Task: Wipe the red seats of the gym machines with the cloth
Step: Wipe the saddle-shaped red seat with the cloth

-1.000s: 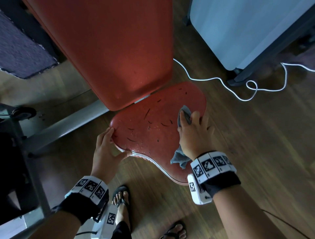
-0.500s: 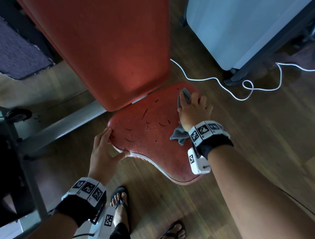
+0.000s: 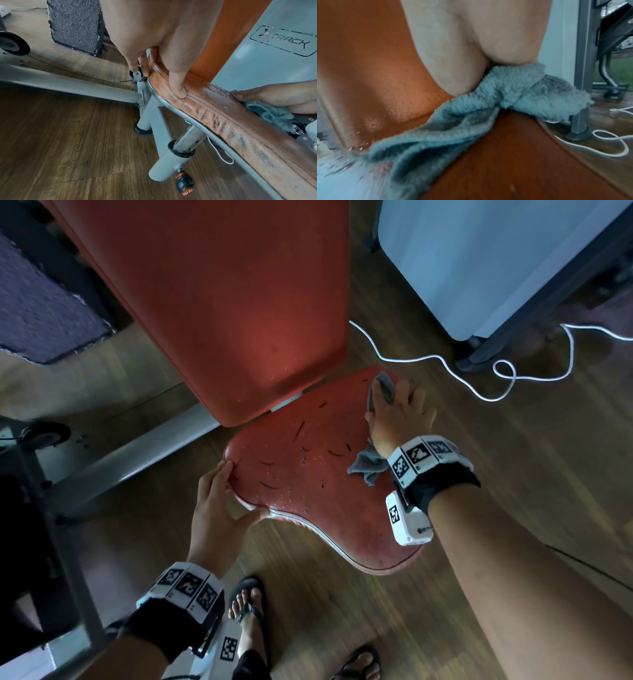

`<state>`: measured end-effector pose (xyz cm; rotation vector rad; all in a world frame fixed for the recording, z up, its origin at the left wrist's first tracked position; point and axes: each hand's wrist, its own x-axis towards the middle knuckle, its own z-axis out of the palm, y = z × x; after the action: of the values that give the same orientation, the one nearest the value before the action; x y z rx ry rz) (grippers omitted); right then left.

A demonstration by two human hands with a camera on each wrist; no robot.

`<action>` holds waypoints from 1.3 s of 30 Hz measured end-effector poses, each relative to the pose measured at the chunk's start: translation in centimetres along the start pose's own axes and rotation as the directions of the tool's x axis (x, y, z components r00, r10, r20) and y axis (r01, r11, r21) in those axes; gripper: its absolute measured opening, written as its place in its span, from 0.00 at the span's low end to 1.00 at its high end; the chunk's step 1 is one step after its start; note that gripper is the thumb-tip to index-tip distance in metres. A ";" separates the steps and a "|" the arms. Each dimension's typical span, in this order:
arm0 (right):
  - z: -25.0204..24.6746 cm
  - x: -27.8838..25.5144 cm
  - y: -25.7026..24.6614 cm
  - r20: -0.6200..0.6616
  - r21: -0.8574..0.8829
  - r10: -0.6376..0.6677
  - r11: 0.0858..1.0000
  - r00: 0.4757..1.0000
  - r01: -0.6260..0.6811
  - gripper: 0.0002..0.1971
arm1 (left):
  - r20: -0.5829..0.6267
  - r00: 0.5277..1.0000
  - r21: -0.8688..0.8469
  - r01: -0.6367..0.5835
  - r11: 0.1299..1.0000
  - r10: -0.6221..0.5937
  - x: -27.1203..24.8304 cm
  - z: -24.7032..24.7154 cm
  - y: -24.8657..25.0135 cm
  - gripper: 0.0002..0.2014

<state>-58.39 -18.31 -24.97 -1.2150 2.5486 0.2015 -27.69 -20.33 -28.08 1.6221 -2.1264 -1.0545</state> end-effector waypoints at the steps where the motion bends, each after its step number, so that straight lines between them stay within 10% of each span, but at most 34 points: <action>1: 0.2 -0.3 0.0 -0.013 -0.005 -0.023 1.000 1.000 0.023 0.30 | -0.001 1.000 0.005 0.001 1.000 -0.001 0.0 0.0 0.0 0.50; 29: 0.5 4.5 -0.1 -0.063 -0.065 -0.401 0.915 0.914 0.397 0.28 | -0.017 1.000 -0.025 -0.006 1.000 0.005 0.0 0.2 -0.3 0.51; 39: 2.0 -1.9 1.4 -0.085 0.004 -0.560 0.827 0.824 0.562 0.27 | -0.011 0.999 -0.036 0.037 0.999 -0.037 0.0 0.0 0.0 0.51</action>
<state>-57.92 -15.53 -26.25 -1.9278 2.1155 -0.0232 -27.73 -20.29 -28.08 1.6529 -2.0660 -1.0853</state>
